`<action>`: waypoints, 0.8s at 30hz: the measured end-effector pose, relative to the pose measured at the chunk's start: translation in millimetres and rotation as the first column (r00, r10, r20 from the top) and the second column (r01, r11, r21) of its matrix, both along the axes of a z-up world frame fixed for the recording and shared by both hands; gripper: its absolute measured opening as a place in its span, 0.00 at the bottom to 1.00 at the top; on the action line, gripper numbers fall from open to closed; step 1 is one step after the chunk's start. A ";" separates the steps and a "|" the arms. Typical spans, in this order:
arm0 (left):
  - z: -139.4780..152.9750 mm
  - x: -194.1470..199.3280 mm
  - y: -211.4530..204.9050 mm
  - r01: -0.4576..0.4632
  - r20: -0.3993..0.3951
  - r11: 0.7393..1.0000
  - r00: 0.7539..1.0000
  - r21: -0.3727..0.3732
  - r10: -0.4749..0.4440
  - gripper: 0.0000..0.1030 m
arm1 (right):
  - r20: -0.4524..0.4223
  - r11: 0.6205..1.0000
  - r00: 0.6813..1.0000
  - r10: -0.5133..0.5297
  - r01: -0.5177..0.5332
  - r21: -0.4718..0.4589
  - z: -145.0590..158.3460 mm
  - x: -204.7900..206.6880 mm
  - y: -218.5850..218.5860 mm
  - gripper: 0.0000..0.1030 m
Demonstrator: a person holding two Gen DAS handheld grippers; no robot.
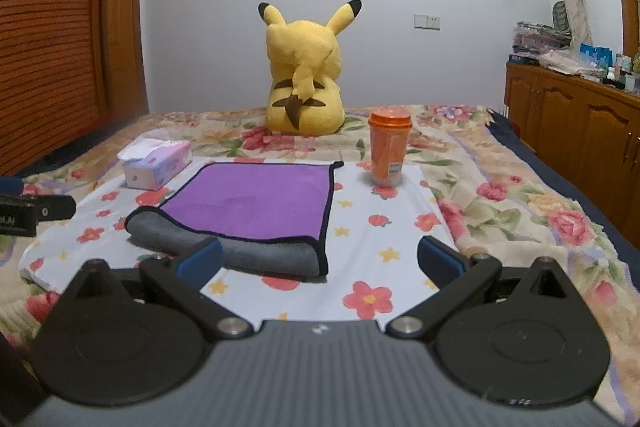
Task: Fold towel
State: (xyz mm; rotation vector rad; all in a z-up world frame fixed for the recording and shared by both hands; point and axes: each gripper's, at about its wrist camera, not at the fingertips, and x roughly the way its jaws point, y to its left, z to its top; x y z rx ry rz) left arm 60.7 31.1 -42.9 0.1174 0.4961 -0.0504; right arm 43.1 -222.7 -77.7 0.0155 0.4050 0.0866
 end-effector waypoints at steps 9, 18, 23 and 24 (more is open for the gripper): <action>-8.4 33.8 8.3 0.010 -0.029 1.000 1.000 -0.005 -0.010 1.00 | -0.041 1.000 0.999 0.017 -0.017 0.011 -6.6 21.6 0.7 1.00; -23.5 67.3 15.4 0.033 -0.060 0.999 0.998 0.002 -0.033 1.00 | -0.077 0.999 0.996 0.036 -0.036 -0.005 -13.0 45.0 3.3 1.00; -30.5 82.7 20.2 0.030 -0.074 1.000 0.997 -0.004 -0.030 1.00 | -0.095 0.999 0.994 0.050 -0.051 -0.013 -16.9 59.1 6.5 1.00; -32.0 85.3 21.0 0.029 -0.078 1.000 0.997 -0.005 -0.029 1.00 | -0.097 0.998 0.994 0.053 -0.055 -0.014 -17.3 61.8 7.4 1.00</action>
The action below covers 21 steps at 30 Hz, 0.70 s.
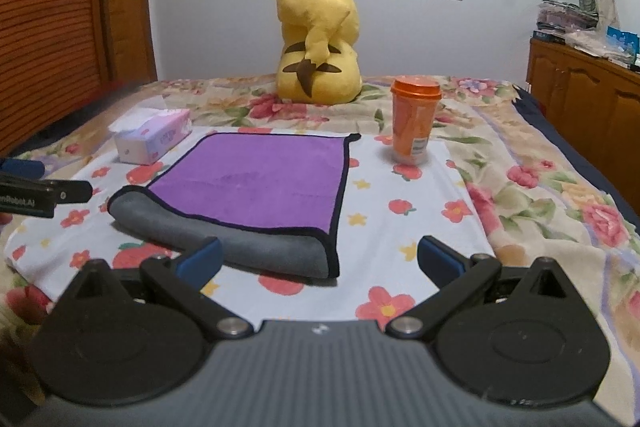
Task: Fold towel
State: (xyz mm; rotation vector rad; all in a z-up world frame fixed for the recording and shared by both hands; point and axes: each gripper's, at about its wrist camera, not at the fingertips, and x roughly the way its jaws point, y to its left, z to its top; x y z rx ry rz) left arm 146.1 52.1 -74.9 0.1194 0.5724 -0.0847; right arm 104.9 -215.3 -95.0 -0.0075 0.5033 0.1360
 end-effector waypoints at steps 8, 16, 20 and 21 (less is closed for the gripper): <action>-12.9 24.1 6.1 -0.004 -0.027 1.000 1.000 -0.010 0.004 0.98 | -0.018 0.999 0.999 0.031 -0.031 -0.013 -4.5 19.0 7.3 1.00; -22.1 44.6 11.3 0.010 -0.048 1.000 0.999 -0.018 -0.011 0.88 | -0.037 0.999 0.998 0.048 -0.049 -0.022 -12.3 36.2 13.7 1.00; -27.7 57.4 13.0 0.020 -0.068 1.000 0.997 -0.018 -0.021 0.76 | -0.049 0.998 0.997 0.055 -0.057 -0.028 -16.7 43.4 15.6 1.00; -29.2 60.3 13.7 0.018 -0.074 1.000 0.997 -0.021 -0.020 0.76 | -0.053 0.998 0.997 0.055 -0.057 -0.030 -17.6 44.9 16.1 1.00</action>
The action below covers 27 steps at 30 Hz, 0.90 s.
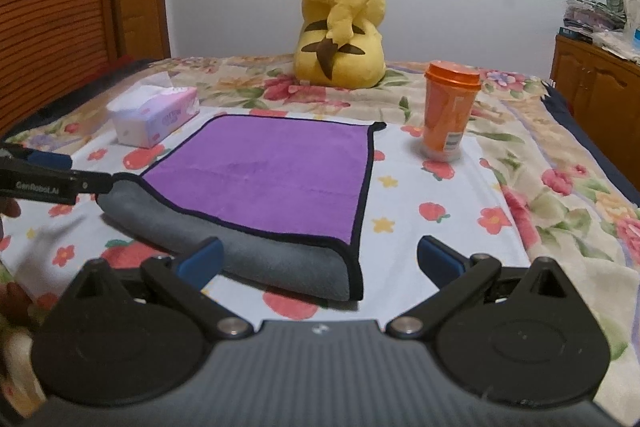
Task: Fold towel
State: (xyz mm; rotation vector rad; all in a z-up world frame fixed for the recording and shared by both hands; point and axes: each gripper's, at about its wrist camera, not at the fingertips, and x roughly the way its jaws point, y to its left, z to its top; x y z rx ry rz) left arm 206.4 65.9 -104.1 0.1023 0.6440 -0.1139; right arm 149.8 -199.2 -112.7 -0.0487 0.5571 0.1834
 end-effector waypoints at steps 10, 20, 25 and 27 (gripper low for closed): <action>-15.0 26.0 7.0 -0.003 -0.052 1.000 0.999 -0.026 0.001 0.65 | -0.027 1.000 1.000 -0.008 0.008 -0.012 -9.9 18.9 1.4 0.99; -29.7 50.3 18.9 -0.009 -0.102 0.999 0.995 -0.045 0.004 0.50 | -0.083 1.000 0.997 -0.004 0.002 -0.019 -19.7 36.2 2.0 0.87; -35.9 52.8 21.7 -0.019 -0.133 0.999 0.991 -0.050 0.012 0.44 | -0.119 1.000 0.993 -0.006 0.003 -0.021 -24.1 46.1 -0.6 0.87; -37.9 52.4 21.9 -0.018 -0.144 0.999 0.989 -0.045 0.011 0.42 | -0.138 1.000 0.990 -0.006 0.004 -0.012 -25.6 50.4 -2.5 0.86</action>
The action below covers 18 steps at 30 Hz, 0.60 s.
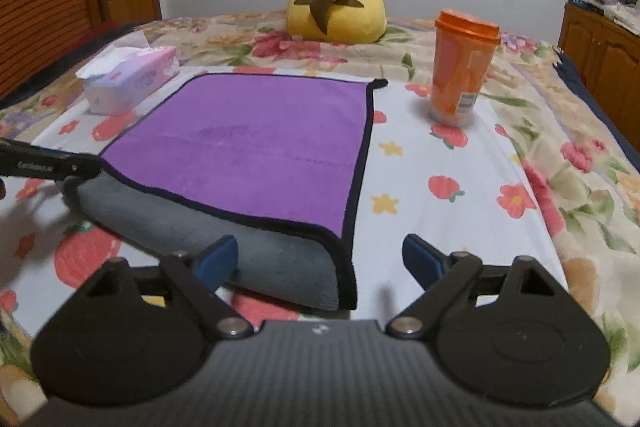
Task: Fold towel
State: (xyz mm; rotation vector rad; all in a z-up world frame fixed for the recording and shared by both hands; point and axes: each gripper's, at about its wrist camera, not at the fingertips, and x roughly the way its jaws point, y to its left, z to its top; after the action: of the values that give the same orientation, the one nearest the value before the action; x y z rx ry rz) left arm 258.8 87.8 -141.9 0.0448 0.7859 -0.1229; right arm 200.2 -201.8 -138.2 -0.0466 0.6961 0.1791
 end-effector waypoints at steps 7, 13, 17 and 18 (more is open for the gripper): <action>-2.5 -1.2 5.0 0.003 -0.031 1.000 1.000 -0.019 -0.003 0.41 | -0.071 0.999 0.997 0.016 -0.013 0.037 -4.5 12.8 -5.3 0.84; -3.4 -2.4 7.0 0.006 -0.050 0.999 0.999 -0.034 -0.008 0.41 | -0.134 0.996 0.990 0.032 -0.020 0.089 -8.6 23.2 -10.3 0.78; -3.0 -3.4 6.7 0.011 -0.053 0.999 0.999 -0.033 -0.013 0.41 | -0.150 0.993 0.987 0.053 -0.036 0.115 -8.5 25.9 -10.5 0.69; -2.8 -4.1 6.4 0.014 -0.053 0.999 0.998 -0.032 -0.016 0.41 | -0.154 0.992 0.986 0.058 -0.040 0.116 -8.5 26.3 -10.6 0.68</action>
State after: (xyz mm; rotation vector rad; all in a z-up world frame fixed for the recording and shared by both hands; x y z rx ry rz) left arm 254.7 94.2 -144.7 0.0178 0.8366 -0.1508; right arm 226.6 -212.4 -146.8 0.0592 0.8409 0.2717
